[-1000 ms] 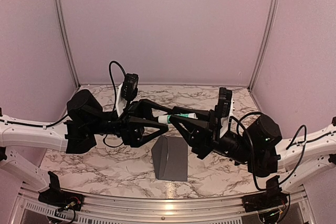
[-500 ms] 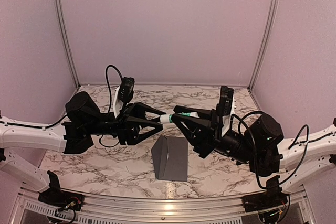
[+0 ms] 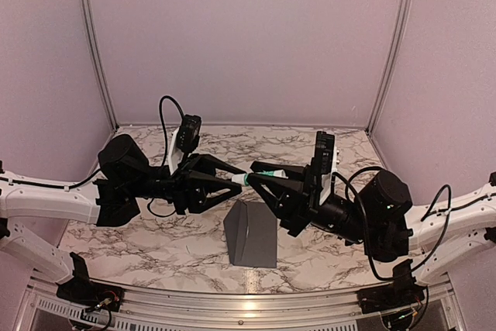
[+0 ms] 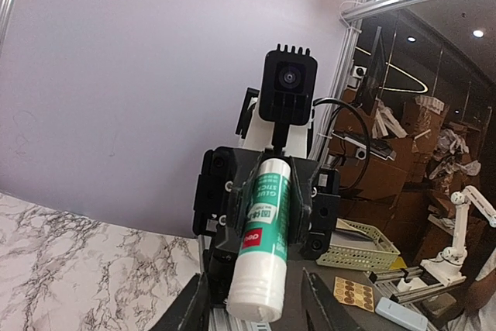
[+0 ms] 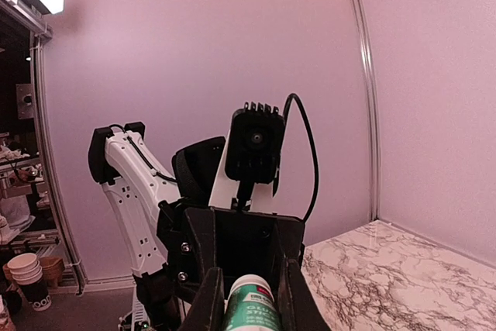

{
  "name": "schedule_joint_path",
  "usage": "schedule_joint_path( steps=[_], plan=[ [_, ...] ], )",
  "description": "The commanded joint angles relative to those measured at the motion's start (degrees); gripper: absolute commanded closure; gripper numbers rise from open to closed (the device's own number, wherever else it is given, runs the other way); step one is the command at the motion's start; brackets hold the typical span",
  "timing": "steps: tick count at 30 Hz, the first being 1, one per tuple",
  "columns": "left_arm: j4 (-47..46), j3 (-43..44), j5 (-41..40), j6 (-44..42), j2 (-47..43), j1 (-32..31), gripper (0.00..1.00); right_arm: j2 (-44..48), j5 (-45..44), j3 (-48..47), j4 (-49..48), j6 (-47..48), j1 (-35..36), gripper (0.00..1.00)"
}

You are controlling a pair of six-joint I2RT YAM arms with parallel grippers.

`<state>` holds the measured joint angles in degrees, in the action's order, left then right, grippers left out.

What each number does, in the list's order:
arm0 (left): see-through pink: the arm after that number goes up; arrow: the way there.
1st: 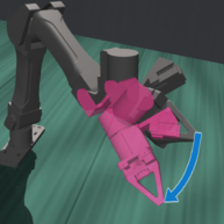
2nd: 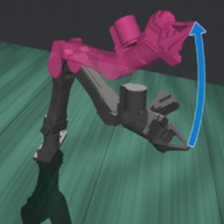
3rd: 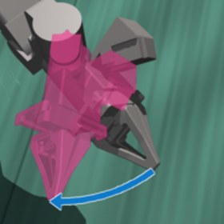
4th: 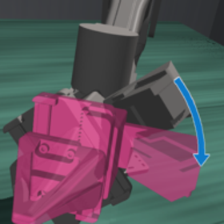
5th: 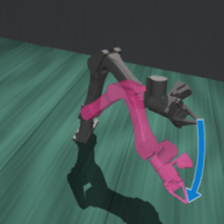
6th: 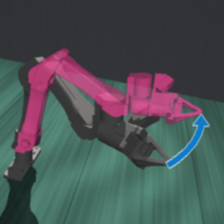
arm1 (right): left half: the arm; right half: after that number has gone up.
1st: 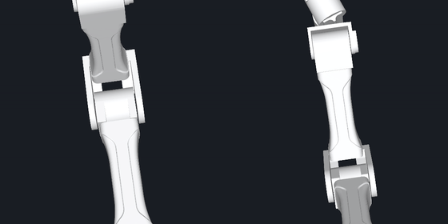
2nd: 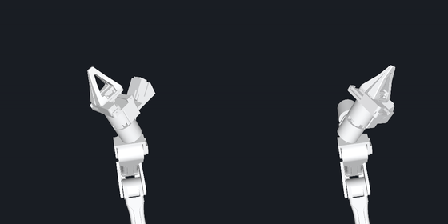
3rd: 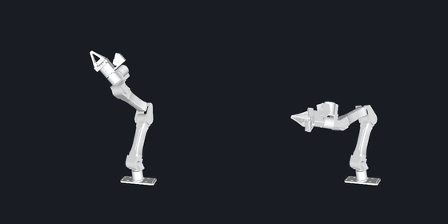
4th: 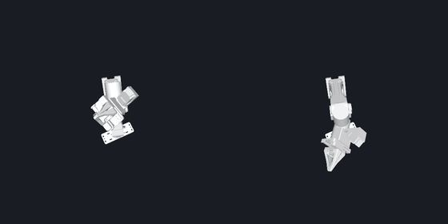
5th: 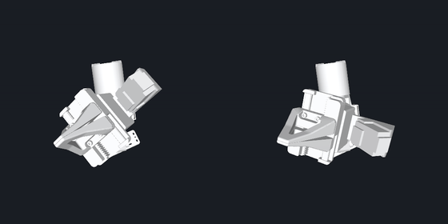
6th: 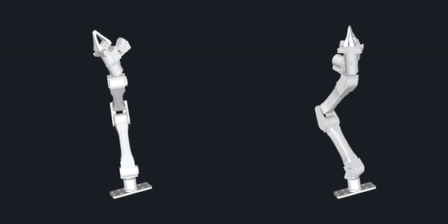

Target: Place the letter into the envelope and seal it

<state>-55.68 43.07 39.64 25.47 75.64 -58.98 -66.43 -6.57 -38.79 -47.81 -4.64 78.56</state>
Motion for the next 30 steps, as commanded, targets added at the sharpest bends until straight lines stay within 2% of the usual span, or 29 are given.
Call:
schedule_joint_path(
  steps=[1,10,21,30],
  plan=[
    [-2.85,1.58,1.32,0.15,-0.05,-0.26,0.66,-0.45,-0.10,-1.48,0.08,-0.78,-0.26,1.00],
    [-2.91,0.90,1.24,-0.31,-0.02,-0.26,1.00,0.02,0.22,-1.36,0.04,-0.89,-0.25,1.00],
    [-2.93,-2.04,-0.44,-0.65,-1.83,0.43,1.00,9.43,5.92,0.81,4.46,-6.85,-3.06,1.00],
    [-2.91,-2.08,-0.88,-0.25,-0.62,1.09,1.00,15.54,5.95,2.81,5.75,-9.12,-3.08,1.00]
  ],
)
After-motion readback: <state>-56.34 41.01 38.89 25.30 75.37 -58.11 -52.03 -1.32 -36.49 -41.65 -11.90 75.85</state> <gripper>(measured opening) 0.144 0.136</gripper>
